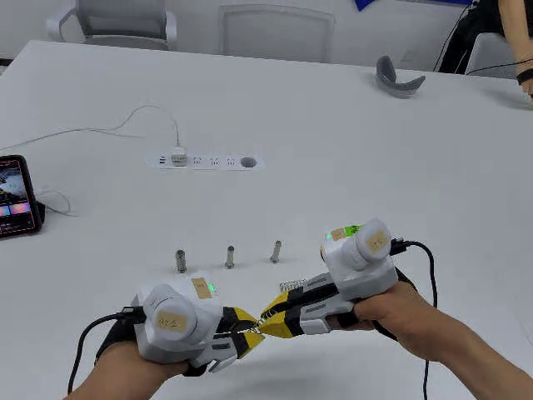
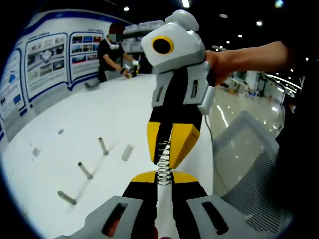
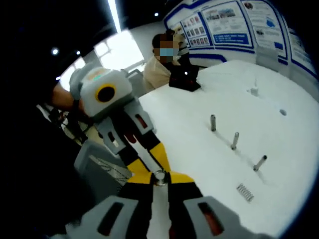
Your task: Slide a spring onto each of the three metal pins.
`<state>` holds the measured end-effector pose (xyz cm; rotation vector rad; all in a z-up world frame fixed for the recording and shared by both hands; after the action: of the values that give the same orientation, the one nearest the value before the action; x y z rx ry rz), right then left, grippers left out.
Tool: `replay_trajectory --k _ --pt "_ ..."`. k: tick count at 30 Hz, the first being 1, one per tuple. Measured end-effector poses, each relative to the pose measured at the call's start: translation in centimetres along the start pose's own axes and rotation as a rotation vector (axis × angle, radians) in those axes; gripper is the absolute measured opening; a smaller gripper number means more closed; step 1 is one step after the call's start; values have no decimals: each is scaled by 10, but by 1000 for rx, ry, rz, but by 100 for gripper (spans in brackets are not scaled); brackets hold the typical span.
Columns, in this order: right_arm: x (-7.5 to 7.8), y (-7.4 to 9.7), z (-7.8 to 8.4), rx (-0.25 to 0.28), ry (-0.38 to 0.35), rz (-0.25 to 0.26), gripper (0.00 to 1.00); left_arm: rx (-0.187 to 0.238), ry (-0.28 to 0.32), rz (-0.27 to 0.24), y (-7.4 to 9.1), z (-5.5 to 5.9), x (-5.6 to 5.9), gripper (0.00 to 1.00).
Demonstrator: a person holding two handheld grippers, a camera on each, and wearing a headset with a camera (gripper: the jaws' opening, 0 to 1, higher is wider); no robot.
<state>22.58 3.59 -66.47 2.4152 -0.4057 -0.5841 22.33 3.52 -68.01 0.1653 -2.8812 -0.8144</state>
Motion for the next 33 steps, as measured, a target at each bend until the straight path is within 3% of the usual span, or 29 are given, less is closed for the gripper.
replay_trajectory --k 6,19,29,33 --pt "-5 0 5 -78 98 -37 13 -9 -32 23 0 -2 4 10" --pt "-11 -4 13 -148 183 -78 13 -46 -95 60 -4 4 13 10" --pt "-7 -4 12 -135 176 -57 12 -14 -31 39 -3 6 7 12" --pt "-5 -3 13 -132 171 -54 12 -18 -14 26 -2 9 5 15"
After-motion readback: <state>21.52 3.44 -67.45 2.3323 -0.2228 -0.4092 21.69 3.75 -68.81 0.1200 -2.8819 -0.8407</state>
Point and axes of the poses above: the centre of the closed fingertips' face, and the gripper's own axes: y roughly backward along the fingers, x roughly to its right, z roughly out of its underside, the point moved 1 cm from there along y, roughly backward along the fingers, and after that the axes turned 3 degrees about z, right-handed, at the moved point
